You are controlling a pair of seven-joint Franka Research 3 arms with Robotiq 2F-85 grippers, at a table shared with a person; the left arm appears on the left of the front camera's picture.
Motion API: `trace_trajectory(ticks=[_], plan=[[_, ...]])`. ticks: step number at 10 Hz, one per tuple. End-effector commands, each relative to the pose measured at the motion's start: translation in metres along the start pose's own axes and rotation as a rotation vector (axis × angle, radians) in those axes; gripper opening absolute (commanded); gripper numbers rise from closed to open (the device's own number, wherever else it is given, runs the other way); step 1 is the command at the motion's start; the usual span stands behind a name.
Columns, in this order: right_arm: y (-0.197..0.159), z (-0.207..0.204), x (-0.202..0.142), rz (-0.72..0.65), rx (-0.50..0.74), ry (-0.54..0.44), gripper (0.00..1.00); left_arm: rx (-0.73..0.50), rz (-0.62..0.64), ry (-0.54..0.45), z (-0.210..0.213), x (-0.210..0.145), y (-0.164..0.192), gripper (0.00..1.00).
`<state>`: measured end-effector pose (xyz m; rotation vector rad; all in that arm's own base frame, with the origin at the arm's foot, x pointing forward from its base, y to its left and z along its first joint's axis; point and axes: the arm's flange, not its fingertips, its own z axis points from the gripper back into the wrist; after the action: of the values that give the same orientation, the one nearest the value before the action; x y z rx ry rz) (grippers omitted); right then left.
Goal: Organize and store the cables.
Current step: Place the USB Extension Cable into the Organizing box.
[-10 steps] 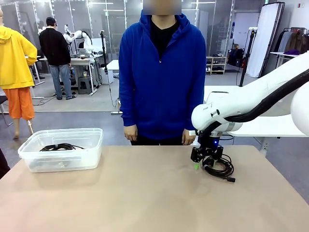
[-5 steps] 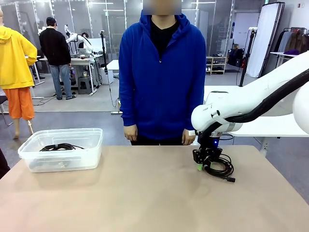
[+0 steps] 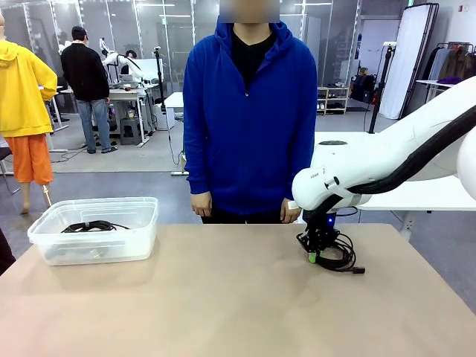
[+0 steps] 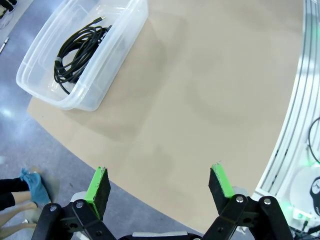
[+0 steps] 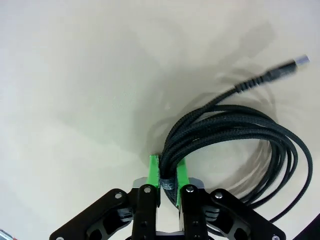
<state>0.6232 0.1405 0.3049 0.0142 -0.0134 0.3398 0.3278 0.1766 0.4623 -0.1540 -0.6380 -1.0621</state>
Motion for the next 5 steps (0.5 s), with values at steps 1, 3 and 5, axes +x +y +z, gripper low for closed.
trace_trajectory(ticks=[1,3,5], plan=[[0.015,0.02,-0.019,-0.008,-0.033,-0.037,0.0,0.013,0.009,-0.009,-0.002,0.001,0.002,1.0],[0.024,0.043,-0.029,0.026,-0.025,-0.064,0.0,0.013,0.009,-0.009,-0.002,0.001,0.002,1.0],[0.036,0.062,-0.036,0.058,-0.005,-0.081,0.0,0.013,0.009,-0.009,-0.002,0.001,0.002,1.0]])
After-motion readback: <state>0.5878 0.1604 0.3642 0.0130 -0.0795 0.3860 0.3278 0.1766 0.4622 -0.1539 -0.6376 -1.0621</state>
